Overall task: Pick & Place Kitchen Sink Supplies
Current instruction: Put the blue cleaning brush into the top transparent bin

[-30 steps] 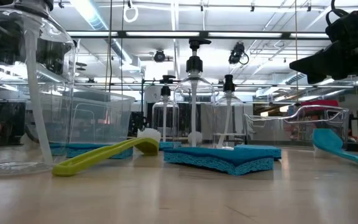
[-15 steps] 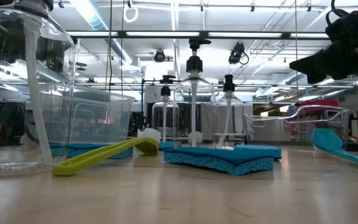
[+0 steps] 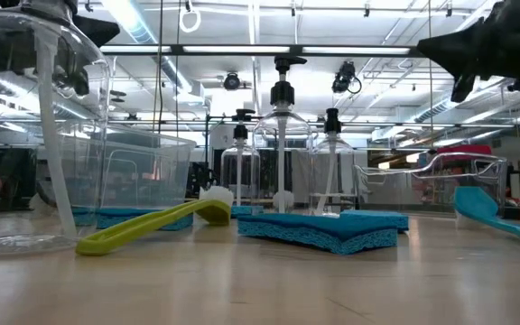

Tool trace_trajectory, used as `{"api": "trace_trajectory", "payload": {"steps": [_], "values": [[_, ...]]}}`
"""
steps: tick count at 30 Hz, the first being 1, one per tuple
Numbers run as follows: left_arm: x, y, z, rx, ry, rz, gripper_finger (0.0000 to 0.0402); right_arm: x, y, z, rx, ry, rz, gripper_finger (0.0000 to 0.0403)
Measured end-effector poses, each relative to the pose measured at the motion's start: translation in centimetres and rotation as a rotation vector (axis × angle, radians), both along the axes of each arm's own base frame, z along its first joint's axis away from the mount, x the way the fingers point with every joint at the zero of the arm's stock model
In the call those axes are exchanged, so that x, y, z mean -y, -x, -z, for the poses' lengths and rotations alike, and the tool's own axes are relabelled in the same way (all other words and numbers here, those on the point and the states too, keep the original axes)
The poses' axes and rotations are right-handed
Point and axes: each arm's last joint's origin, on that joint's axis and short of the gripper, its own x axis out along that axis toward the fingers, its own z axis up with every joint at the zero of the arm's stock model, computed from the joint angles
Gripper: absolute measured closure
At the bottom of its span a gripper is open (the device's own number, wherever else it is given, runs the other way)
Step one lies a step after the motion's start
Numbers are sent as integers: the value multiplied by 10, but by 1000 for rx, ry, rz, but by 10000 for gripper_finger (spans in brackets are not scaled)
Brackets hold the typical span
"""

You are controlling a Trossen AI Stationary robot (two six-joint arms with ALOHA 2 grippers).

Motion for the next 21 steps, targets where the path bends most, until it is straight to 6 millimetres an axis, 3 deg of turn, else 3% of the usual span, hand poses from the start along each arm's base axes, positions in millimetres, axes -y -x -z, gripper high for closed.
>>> {"api": "trace_trajectory", "payload": {"steps": [7, 16, 21], "values": [[-1, 6, -12, 141, 19, -21, 385, 1, 4, -8, 145, -176, -21, 380], [-2, 15, -36, 192, -27, -73, 387, 4, 10, -19, 271, -186, 69, 386], [-3, 22, -54, 200, -25, -100, 397, 4, 14, -36, 310, -190, 72, 399]]}}
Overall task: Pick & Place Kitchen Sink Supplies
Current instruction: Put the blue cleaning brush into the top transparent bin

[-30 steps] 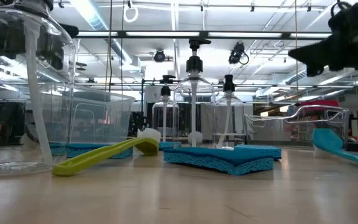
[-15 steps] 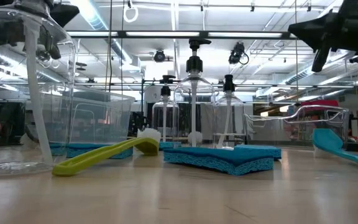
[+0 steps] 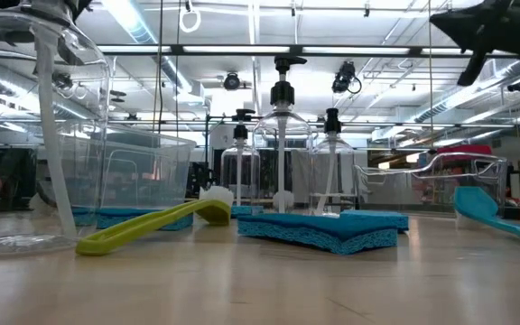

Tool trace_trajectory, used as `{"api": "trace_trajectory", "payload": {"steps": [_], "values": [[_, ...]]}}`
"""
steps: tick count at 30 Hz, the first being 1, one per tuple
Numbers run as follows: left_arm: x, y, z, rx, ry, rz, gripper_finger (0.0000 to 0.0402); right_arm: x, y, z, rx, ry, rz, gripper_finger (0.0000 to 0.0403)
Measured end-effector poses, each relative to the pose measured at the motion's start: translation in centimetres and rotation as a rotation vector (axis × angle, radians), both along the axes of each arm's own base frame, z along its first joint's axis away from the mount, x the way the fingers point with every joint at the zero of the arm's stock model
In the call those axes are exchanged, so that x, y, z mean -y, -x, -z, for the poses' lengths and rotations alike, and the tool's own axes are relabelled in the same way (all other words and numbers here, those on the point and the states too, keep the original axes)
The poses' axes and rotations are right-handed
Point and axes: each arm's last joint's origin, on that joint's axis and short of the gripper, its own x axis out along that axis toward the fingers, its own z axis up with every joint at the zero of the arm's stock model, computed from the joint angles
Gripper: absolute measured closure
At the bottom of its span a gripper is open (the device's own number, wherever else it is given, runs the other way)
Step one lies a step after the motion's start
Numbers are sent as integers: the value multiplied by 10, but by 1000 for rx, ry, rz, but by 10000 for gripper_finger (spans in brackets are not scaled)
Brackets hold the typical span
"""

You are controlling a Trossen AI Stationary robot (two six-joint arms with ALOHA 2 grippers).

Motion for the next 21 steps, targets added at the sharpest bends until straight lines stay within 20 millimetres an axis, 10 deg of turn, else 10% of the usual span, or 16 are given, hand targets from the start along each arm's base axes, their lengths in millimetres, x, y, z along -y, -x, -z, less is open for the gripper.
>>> {"api": "trace_trajectory", "payload": {"steps": [21], "values": [[-2, 32, -81, -182, -4, -6, 398, -3, -9, -112, -302, 131, -44, 401]]}}
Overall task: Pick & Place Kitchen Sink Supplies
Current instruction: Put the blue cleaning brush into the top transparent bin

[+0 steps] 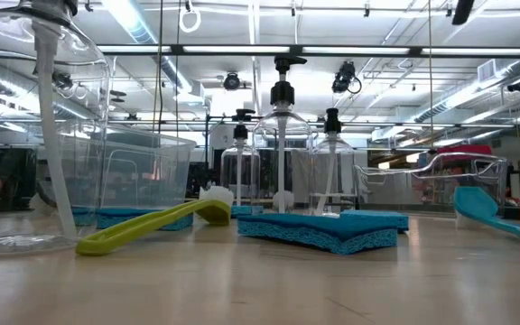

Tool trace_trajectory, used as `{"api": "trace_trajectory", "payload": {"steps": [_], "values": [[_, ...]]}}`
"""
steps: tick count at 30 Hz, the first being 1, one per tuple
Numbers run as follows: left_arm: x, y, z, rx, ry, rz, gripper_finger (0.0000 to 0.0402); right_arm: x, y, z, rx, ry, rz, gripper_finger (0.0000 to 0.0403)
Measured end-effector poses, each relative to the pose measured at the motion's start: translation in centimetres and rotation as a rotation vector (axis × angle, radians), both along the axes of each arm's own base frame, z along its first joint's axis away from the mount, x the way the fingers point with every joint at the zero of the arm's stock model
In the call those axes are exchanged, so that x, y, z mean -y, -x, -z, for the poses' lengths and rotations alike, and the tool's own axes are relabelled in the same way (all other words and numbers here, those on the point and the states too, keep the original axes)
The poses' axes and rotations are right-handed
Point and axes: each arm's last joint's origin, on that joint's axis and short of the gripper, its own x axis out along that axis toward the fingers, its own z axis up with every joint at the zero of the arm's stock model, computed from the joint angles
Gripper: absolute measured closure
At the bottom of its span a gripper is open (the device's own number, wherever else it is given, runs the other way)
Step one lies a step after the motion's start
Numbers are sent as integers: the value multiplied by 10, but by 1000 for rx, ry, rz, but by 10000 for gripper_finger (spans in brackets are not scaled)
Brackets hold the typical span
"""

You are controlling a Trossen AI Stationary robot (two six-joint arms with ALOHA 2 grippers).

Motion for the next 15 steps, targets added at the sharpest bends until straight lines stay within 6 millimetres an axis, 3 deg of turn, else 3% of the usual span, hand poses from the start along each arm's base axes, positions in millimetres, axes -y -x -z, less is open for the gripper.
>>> {"api": "trace_trajectory", "payload": {"steps": [9, 15], "values": [[1, -15, -47, -155, -30, 13, 397, -1, -4, -36, -113, 61, -26, 401], [2, -26, -78, -280, -88, -1, 398, -2, -6, -49, -201, 90, -46, 401]]}}
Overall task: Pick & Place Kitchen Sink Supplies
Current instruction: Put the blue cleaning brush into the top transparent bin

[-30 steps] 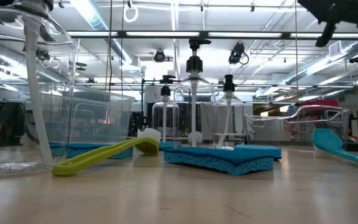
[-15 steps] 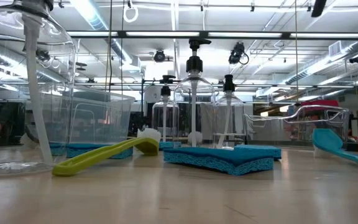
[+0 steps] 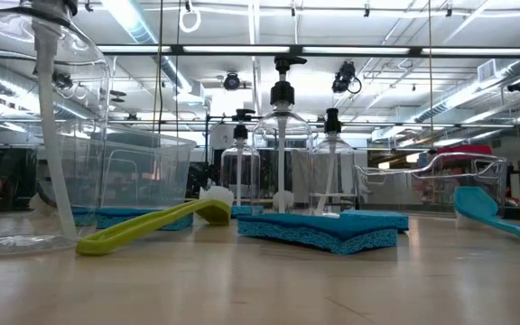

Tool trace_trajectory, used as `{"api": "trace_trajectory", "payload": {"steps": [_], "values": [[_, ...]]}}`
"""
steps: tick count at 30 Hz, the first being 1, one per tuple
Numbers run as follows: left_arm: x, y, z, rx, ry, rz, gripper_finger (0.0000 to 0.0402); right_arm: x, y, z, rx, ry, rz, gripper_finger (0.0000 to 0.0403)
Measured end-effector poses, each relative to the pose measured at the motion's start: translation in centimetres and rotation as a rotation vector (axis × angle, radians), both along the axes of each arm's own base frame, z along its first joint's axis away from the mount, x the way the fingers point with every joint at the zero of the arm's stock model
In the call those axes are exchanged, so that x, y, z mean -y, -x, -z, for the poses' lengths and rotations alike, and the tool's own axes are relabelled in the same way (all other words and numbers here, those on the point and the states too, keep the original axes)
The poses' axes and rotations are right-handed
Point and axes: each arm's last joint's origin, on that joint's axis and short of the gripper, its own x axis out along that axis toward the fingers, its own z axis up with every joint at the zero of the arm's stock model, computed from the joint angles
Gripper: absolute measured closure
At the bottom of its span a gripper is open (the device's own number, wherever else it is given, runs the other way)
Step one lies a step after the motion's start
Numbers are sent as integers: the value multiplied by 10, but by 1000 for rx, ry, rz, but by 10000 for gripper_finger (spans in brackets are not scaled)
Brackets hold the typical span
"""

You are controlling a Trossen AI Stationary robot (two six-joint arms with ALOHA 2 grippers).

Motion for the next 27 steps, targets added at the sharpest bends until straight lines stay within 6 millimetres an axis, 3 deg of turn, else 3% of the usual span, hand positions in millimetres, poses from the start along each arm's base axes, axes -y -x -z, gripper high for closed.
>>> {"api": "trace_trajectory", "payload": {"steps": [10, 20, 27], "values": [[1, -15, -31, -96, -94, -11, 396, -1, -10, -9, -54, 17, -25, 399], [1, -21, -30, -112, -95, -11, 382, -5, -27, -3, -129, 103, -179, 399], [2, -24, -30, -121, -91, -10, 385, -5, -33, -1, -149, 105, -184, 399]]}}
